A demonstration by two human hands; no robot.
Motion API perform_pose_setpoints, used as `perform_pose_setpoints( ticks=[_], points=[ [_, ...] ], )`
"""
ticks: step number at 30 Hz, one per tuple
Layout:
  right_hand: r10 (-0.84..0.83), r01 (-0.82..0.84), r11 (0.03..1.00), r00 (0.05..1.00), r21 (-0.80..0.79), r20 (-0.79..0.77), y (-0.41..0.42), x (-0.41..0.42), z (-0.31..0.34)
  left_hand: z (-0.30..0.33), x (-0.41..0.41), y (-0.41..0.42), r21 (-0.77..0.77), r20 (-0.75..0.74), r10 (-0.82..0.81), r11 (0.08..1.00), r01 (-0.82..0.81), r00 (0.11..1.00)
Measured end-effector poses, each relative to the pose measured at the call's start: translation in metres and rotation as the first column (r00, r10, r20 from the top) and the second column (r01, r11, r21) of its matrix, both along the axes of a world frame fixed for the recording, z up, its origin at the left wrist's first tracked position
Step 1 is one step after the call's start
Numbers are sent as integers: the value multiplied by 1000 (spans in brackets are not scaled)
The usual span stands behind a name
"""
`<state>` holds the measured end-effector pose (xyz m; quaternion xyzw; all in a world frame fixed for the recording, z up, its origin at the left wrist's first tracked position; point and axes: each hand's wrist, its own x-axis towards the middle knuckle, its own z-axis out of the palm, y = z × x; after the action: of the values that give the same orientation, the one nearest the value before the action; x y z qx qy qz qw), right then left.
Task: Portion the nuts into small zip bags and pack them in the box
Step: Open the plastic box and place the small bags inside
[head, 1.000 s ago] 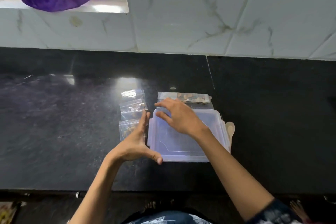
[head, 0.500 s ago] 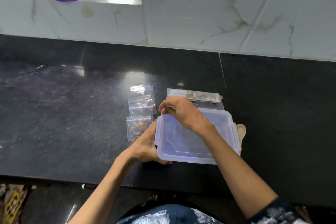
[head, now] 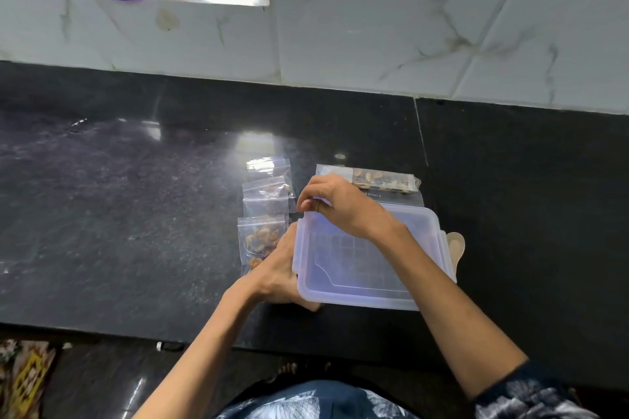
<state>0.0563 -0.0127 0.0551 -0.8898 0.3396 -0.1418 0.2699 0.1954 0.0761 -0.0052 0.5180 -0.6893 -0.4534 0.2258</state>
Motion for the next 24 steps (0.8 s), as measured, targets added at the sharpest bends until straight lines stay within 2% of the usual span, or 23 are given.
perform_pose_setpoints(
  ticks=[3,6,10,12,15,16,20,22,24],
  points=[
    [129,-144,989,961,-46,-246,8,4,-2,-3,-1,-1,6,44,11,1000,-11,999],
    [105,-143,981,961,-132,-257,17,8,-8,2,-6,0,43,134,-28,999,22,991],
    [119,-172,970,952,-173,-281,14,9,-13,4,-5,2,118,105,-26,993,14,994],
    [137,-162,980,970,-115,-202,14,11,-10,10,-5,3,113,101,-21,994,9,995],
    [143,-148,988,984,40,108,14,19,2,18,-9,1,83,71,30,996,-36,997],
    [163,-170,984,981,58,108,13,23,7,20,-10,1,71,98,33,997,-40,995],
    [299,-301,953,926,25,-232,13,27,5,16,-7,4,160,254,13,986,-55,967],
    [276,-276,960,923,37,-267,14,23,-1,14,-6,5,175,254,7,983,-53,967],
    [261,-251,965,938,72,-229,15,22,-4,13,-5,4,205,286,-24,978,-37,958]
  ],
)
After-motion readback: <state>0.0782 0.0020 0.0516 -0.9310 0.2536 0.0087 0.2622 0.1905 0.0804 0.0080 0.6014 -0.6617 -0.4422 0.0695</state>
